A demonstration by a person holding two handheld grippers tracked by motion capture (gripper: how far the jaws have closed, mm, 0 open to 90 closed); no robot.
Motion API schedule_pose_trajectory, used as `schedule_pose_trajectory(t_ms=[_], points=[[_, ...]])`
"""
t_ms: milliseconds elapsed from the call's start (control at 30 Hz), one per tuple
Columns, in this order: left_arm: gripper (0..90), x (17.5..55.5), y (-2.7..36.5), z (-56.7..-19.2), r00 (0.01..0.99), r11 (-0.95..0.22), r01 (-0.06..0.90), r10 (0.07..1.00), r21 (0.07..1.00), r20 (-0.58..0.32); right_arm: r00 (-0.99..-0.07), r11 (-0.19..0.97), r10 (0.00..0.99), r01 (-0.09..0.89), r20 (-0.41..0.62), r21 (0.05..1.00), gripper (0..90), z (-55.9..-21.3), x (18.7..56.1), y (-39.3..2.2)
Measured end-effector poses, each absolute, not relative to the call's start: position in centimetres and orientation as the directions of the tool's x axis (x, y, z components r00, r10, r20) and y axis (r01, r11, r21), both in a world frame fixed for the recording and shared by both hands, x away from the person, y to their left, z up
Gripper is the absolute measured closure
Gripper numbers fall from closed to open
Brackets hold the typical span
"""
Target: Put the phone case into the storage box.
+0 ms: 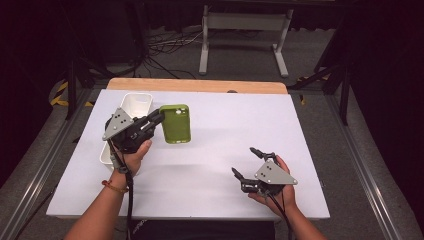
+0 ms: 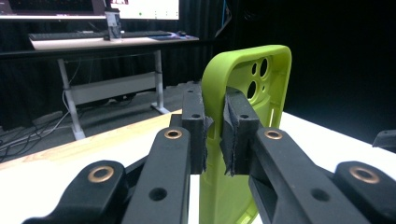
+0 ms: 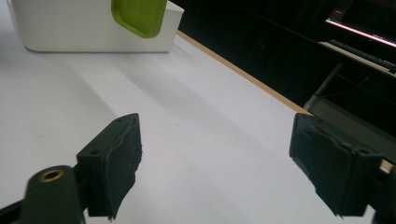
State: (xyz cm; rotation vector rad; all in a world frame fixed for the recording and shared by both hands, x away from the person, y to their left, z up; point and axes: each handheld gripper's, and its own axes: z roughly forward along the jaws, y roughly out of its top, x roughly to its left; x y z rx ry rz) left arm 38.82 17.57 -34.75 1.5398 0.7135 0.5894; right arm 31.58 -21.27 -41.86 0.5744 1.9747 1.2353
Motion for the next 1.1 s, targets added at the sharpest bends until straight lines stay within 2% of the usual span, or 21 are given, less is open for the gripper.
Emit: schedule_pose_trajectory(t_ms=[367, 467, 1100], points=[[81.1, 38.5, 19.6, -33.7, 0.655, -0.011, 0.071, 0.755, 0.997, -0.038, -0.635, 0.435, 0.697, 0.006, -0.333, 0.900, 9.9, -42.5, 31.9, -21.3], [81.0, 38.4, 20.1, -33.6, 0.650, -0.012, 0.072, 0.759, 0.997, -0.038, -0.609, 0.441, 0.715, 0.012, -0.343, 0.897, 10.5, -42.6, 31.9, -21.3], [81.1, 38.5, 22.2, -32.8, 0.631, -0.030, 0.048, 0.776, 0.998, -0.007, -0.622, 0.476, 0.689, -0.001, -0.373, 0.880, 11.4, -42.9, 31.9, -21.0]])
